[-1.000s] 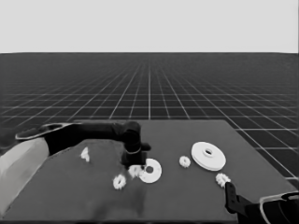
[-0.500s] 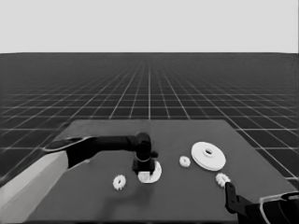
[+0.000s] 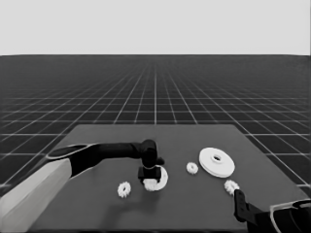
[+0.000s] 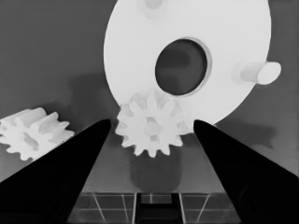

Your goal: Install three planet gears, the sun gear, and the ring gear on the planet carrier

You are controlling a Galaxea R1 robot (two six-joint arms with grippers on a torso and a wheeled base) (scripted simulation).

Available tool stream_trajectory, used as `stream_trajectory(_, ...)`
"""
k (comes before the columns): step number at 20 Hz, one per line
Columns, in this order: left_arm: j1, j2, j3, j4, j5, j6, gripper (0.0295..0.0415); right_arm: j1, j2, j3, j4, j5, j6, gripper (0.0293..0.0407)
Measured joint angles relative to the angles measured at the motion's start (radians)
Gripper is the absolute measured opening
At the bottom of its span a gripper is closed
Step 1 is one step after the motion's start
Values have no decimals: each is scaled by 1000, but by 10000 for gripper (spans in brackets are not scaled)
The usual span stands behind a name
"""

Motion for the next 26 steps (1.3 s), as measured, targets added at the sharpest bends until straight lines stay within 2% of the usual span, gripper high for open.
stream_trajectory(6, 0, 0, 0, 0, 0, 0, 385, 0, 0, 0, 0, 0, 0, 385)
stream_trajectory(8, -106, -16, 77, -105, 28, -55, 385, 0, 0, 0, 0, 0, 0, 385)
stream_trajectory(11, -159, -18, 95, -156, 31, -69, 385, 0, 0, 0, 0, 0, 0, 385)
stream_trajectory(16, -170, -18, 97, -169, 31, -71, 385, 0, 0, 0, 0, 0, 0, 385)
stream_trajectory(17, -166, -156, 258, -164, 31, -77, 385, 0, 0, 0, 0, 0, 0, 385)
stream_trajectory(19, -162, -317, 366, -160, 25, -40, 385, 0, 0, 0, 0, 0, 0, 385)
stream_trajectory(26, -160, -393, 402, -158, 16, -2, 385, 0, 0, 0, 0, 0, 0, 385)
